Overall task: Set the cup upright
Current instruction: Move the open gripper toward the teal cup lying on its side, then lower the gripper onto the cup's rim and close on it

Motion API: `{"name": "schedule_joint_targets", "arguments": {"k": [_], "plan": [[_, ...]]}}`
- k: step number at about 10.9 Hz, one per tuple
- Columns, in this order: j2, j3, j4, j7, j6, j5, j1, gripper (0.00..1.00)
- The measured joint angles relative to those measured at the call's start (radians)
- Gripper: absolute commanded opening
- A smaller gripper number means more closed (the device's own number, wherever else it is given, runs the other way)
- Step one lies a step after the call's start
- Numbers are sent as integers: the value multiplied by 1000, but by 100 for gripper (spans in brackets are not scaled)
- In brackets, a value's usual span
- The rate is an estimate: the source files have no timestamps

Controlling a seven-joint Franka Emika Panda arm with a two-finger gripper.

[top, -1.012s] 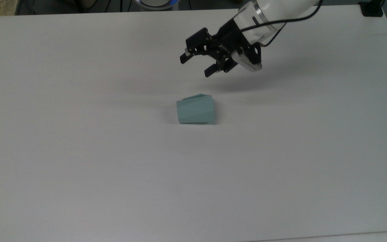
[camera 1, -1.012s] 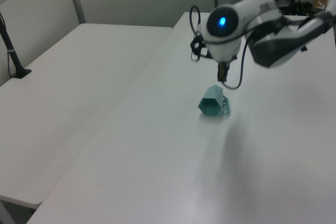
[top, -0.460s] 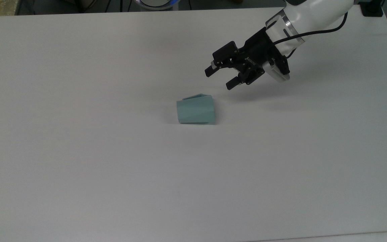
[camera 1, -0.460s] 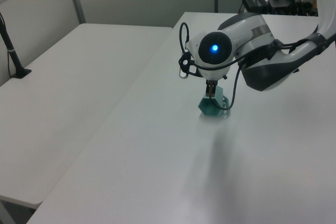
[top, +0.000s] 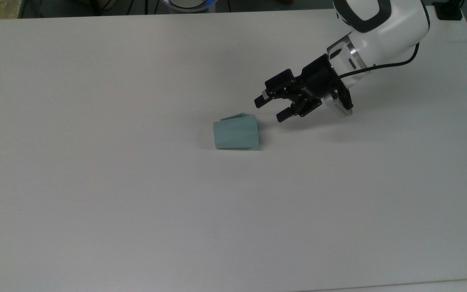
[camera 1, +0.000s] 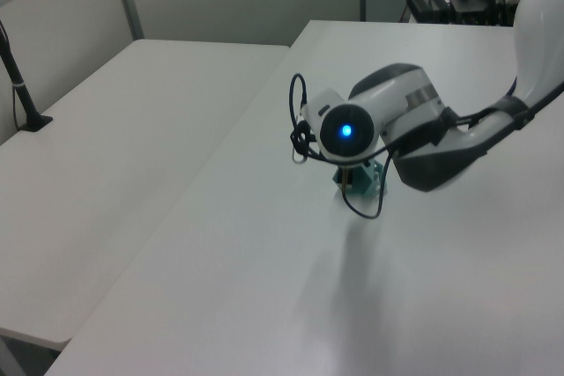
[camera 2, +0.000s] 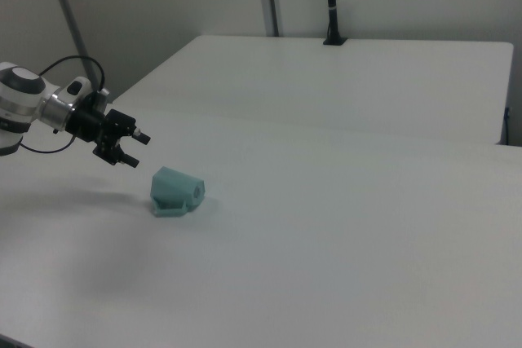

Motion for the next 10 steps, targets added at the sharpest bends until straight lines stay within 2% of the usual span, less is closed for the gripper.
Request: {"name": "schedule_joint_targets", "arguments": {"k": [6,8,10], "plan": [[91,-12,6,3,2,-1,15,100],[98,-20,6,3,3,-9,14,93],[99,-36,4,3,3,-10,12,91]]}}
